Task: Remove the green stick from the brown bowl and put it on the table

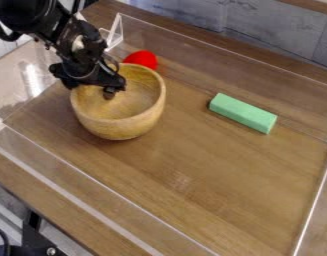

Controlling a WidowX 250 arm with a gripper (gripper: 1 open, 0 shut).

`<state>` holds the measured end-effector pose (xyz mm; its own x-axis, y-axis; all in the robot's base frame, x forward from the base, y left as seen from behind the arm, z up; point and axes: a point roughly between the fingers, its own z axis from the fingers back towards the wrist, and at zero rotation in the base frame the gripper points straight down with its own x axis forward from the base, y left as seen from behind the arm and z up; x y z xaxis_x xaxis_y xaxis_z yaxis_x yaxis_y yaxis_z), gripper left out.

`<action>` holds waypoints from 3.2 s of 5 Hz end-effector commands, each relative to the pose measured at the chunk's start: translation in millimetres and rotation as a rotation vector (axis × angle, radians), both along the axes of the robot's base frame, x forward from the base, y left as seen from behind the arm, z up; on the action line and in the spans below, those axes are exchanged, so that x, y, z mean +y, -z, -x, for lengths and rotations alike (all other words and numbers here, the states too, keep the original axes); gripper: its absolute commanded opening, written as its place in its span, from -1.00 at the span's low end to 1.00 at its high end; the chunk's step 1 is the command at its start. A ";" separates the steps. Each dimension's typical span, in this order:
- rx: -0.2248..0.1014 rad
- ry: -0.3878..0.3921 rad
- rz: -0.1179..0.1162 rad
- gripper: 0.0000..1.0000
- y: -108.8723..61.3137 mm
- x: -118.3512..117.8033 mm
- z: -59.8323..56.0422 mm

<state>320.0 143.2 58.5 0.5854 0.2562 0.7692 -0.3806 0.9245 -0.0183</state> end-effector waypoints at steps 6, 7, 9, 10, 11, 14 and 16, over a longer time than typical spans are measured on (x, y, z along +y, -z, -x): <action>0.047 -0.043 -0.005 -1.00 -4.5 -16.1 6.3; 0.051 -0.093 -0.004 -1.00 -6.6 -13.7 3.5; 0.054 -0.173 -0.007 -1.00 -3.3 -27.6 6.6; 0.054 -0.220 -0.012 -1.00 -2.5 -19.8 11.3; 0.050 -0.267 -0.014 -1.00 -0.8 -11.8 16.8; 0.041 -0.414 -0.023 1.00 12.7 -5.7 35.8; 0.040 -0.459 -0.026 -1.00 24.5 -26.5 47.3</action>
<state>275.7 116.2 33.4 0.4503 0.4743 0.7564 -0.7440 0.6678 0.0242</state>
